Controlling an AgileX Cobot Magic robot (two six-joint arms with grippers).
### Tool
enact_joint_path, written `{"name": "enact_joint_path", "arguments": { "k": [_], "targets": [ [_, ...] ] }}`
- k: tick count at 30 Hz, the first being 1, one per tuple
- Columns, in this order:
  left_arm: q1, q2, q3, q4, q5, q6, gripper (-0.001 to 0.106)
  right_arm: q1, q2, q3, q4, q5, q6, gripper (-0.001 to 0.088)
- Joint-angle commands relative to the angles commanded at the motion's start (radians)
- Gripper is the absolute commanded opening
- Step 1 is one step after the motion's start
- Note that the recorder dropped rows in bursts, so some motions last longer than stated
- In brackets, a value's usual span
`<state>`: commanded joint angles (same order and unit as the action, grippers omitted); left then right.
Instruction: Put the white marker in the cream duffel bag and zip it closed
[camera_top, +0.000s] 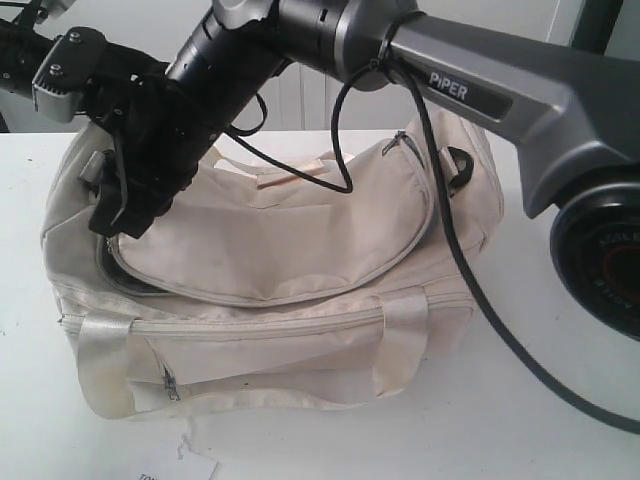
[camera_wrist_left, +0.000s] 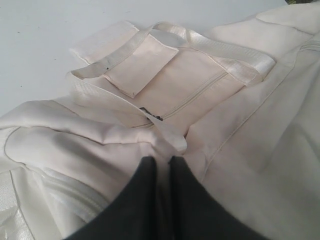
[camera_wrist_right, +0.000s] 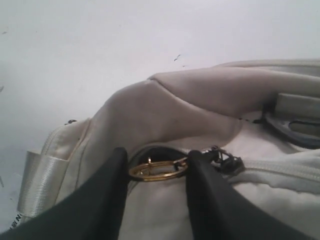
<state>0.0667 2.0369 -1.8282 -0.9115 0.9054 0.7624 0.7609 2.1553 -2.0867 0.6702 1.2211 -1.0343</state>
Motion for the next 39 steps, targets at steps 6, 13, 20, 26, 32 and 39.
{"name": "enact_joint_path", "arguments": {
  "k": [6,13,20,26,32,39],
  "targets": [
    [0.002,0.000,0.000,0.000,-0.002,-0.004,0.000,0.000,-0.023,0.008,0.002,0.000,0.000,0.0000],
    [0.002,0.000,0.000,0.000,-0.007,-0.004,0.000,0.011,-0.030,0.024,0.006,0.000,0.000,0.0000],
    [0.002,0.000,0.000,0.000,-0.008,-0.008,0.000,0.038,-0.030,0.051,-0.001,0.000,0.000,0.0000],
    [0.002,0.000,0.000,0.000,-0.006,-0.008,0.000,0.038,-0.030,0.051,-0.001,0.000,0.000,0.0000],
    [0.002,0.000,0.000,0.000,-0.013,-0.030,0.000,0.038,-0.034,0.051,-0.001,0.000,0.024,0.0000],
    [0.002,0.000,0.000,-0.002,-0.030,-0.071,0.000,0.058,-0.044,0.052,-0.013,0.000,0.099,0.0000]
  ]
}}
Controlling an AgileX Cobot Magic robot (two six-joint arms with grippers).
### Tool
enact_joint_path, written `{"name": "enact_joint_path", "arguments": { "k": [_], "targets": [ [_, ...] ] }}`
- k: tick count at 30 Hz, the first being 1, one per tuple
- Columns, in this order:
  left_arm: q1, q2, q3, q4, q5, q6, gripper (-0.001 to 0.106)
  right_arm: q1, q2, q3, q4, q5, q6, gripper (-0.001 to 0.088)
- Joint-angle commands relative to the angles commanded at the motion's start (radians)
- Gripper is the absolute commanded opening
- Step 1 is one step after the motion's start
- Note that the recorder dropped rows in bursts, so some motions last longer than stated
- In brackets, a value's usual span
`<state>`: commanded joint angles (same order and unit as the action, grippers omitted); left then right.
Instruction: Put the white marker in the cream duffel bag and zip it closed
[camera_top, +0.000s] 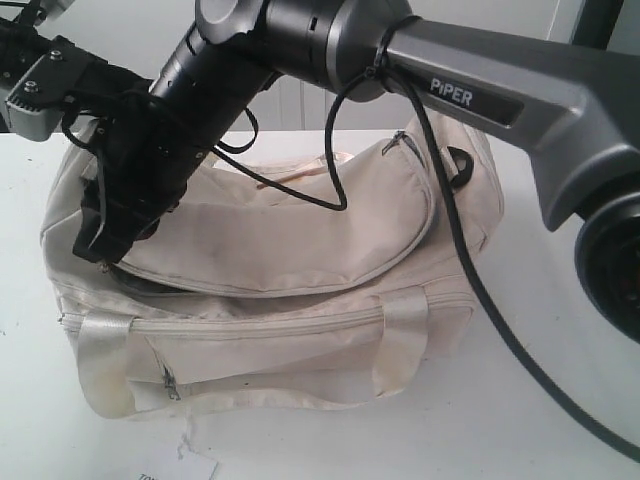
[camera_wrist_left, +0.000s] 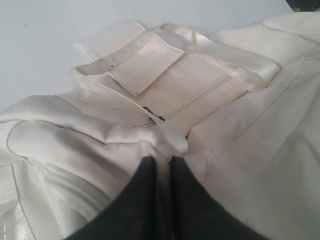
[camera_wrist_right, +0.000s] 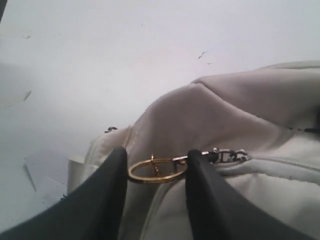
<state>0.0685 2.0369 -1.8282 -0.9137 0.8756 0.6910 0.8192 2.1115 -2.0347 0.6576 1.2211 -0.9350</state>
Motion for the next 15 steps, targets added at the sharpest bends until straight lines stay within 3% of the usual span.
{"name": "enact_joint_path", "arguments": {
  "k": [15],
  "targets": [
    [0.000,0.000,0.000,-0.002,0.010,-0.032,0.000,0.007,-0.006,0.002,-0.098,0.000,0.051,0.0000]
  ]
}}
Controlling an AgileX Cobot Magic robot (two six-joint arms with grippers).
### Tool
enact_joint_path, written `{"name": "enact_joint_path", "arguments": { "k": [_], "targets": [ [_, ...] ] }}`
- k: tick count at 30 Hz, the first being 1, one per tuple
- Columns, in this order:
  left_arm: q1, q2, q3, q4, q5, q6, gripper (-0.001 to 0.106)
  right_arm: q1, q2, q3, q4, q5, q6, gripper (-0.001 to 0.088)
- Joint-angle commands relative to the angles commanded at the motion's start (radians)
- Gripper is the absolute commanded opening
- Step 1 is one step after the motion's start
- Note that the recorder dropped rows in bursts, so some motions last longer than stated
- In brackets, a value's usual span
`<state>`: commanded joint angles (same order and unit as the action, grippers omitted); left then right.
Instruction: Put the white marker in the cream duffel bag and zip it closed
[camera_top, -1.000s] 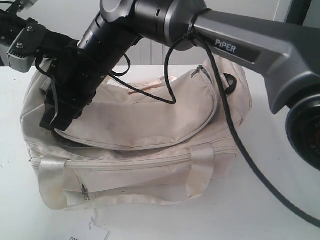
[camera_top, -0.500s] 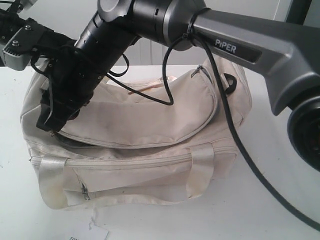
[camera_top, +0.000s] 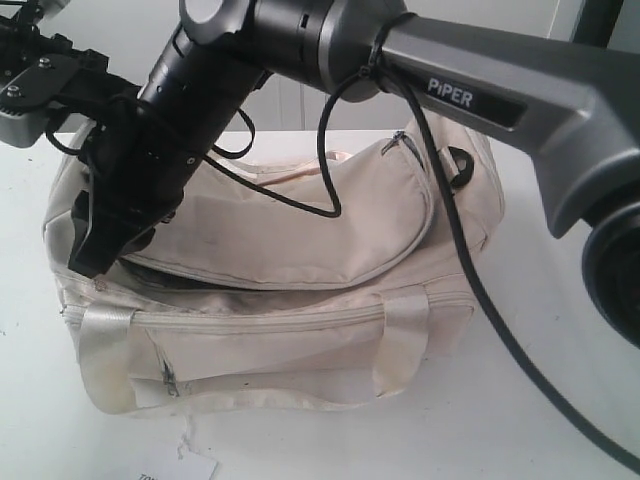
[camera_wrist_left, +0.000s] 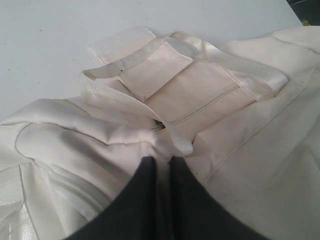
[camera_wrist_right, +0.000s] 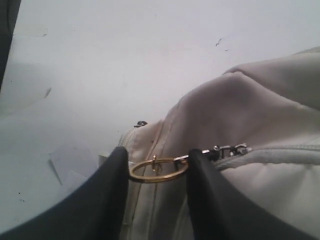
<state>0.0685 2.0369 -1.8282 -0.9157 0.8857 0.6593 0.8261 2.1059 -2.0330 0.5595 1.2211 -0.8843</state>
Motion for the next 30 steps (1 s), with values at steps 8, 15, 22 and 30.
{"name": "enact_joint_path", "arguments": {
  "k": [8,15,22,30],
  "targets": [
    [0.018,-0.009,0.000,0.016,0.002,-0.043,0.061,0.000,0.000,0.000,-0.038,0.000,0.000,0.0000],
    [0.126,-0.106,0.000,0.069,0.069,-0.094,0.062,0.000,0.000,0.000,-0.052,0.000,0.000,0.0000],
    [0.188,-0.232,0.039,0.180,0.247,-0.150,0.062,0.000,0.000,0.000,-0.063,0.000,0.000,0.0000],
    [0.186,-0.399,0.299,0.180,0.220,-0.148,0.062,0.000,0.000,0.000,-0.062,0.000,0.010,0.0000]
  ]
}}
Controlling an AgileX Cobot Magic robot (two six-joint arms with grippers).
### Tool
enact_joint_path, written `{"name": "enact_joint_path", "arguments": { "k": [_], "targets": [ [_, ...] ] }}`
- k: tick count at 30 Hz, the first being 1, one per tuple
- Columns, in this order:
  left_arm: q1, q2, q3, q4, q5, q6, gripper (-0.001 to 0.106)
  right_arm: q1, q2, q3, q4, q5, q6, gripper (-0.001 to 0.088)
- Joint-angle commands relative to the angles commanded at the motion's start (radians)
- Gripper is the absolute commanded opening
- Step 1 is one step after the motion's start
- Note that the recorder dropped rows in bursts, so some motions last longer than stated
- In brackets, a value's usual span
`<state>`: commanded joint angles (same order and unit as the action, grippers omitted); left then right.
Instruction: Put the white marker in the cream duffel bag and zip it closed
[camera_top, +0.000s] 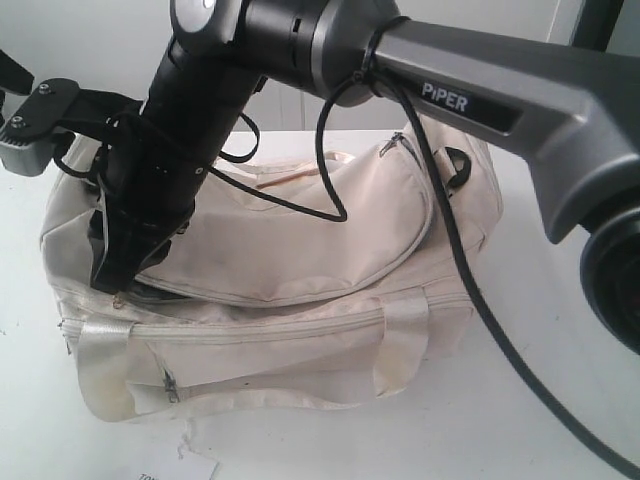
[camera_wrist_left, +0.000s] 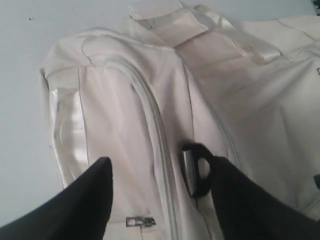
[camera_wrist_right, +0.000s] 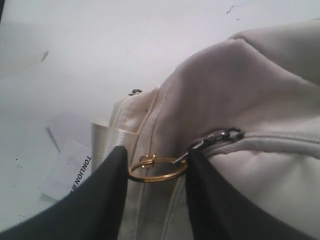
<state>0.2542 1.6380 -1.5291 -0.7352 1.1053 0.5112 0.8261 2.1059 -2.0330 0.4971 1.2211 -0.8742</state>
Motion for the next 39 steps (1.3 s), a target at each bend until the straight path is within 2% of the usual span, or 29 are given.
{"name": "enact_joint_path", "arguments": {
  "k": [3,6,12,15,21,25,31,35,38,39],
  "targets": [
    [0.000,-0.045,0.094,-0.006,-0.009,0.005,0.062,0.000,0.000,0.000,0.000,0.000,0.000,0.0000],
    [0.000,-0.072,0.183,-0.027,-0.075,0.016,0.062,0.000,0.000,0.000,0.000,0.000,0.000,0.0000],
    [-0.011,-0.077,0.289,-0.140,-0.113,0.124,0.066,0.000,0.000,0.000,0.000,0.000,0.000,0.0000],
    [-0.048,-0.077,0.317,-0.122,-0.149,0.135,0.069,0.000,0.000,0.000,0.004,0.000,0.000,0.0000],
    [-0.125,-0.077,0.368,-0.105,-0.264,0.150,0.069,0.000,0.000,0.000,0.006,0.000,0.008,0.0000],
    [-0.139,-0.071,0.386,-0.107,-0.308,0.150,0.069,0.000,0.000,0.000,0.006,0.000,0.008,0.0000],
    [-0.139,-0.030,0.388,-0.139,-0.311,0.146,0.069,0.000,0.000,0.000,0.006,0.000,0.015,0.0000],
    [-0.139,-0.003,0.388,-0.155,-0.331,0.146,0.060,0.000,0.000,0.000,0.006,0.000,0.015,0.0000],
    [-0.139,0.006,0.388,-0.155,-0.331,0.169,0.040,0.000,0.000,0.000,0.006,0.000,0.016,0.0000],
    [-0.139,0.008,0.388,-0.155,-0.331,0.174,0.027,0.000,0.000,0.000,0.006,0.000,0.016,0.0000]
  ]
}}
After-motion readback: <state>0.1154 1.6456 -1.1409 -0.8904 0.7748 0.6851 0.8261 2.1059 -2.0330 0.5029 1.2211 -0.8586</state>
